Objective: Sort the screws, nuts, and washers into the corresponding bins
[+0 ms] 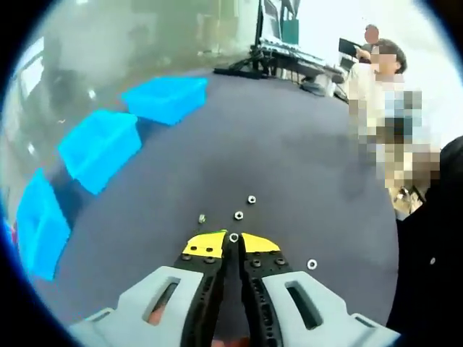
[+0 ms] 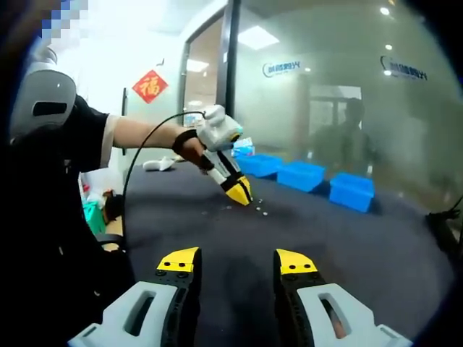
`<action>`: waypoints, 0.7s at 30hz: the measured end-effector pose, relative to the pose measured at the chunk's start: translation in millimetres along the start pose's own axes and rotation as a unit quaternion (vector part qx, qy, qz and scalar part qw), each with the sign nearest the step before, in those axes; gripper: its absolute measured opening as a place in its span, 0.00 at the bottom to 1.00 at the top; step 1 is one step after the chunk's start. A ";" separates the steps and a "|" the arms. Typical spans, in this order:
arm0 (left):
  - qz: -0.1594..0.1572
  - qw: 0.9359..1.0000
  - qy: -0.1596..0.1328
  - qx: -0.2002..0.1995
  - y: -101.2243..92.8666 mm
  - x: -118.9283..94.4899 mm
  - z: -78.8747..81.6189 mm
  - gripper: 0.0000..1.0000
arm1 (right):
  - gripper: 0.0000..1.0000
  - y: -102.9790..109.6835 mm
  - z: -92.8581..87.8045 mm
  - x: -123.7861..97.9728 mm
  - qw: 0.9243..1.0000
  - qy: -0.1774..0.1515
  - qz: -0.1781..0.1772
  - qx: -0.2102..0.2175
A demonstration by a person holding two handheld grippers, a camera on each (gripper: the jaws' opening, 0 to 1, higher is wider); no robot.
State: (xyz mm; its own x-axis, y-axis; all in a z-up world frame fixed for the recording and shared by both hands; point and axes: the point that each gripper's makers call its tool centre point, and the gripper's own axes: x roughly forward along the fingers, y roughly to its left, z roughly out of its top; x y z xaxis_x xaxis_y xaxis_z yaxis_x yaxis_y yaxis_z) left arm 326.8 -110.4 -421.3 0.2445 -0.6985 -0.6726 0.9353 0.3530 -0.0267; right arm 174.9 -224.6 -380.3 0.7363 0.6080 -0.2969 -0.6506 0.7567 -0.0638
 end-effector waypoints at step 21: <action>0.145 0.959 -0.229 -0.083 43.3 -88.9 17.1 0.06 | 0.36 -10.9 10.9 -3.4 0.999 -0.027 -0.044 0.007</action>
State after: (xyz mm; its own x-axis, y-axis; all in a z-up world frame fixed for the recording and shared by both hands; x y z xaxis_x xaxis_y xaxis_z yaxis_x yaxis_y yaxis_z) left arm 350.0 -43.6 -350.1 0.6110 -0.7425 -0.2746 0.7664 0.6417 -0.0299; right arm 181.5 -232.3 -368.2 0.7993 0.5515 -0.2388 -0.5813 0.8103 -0.0745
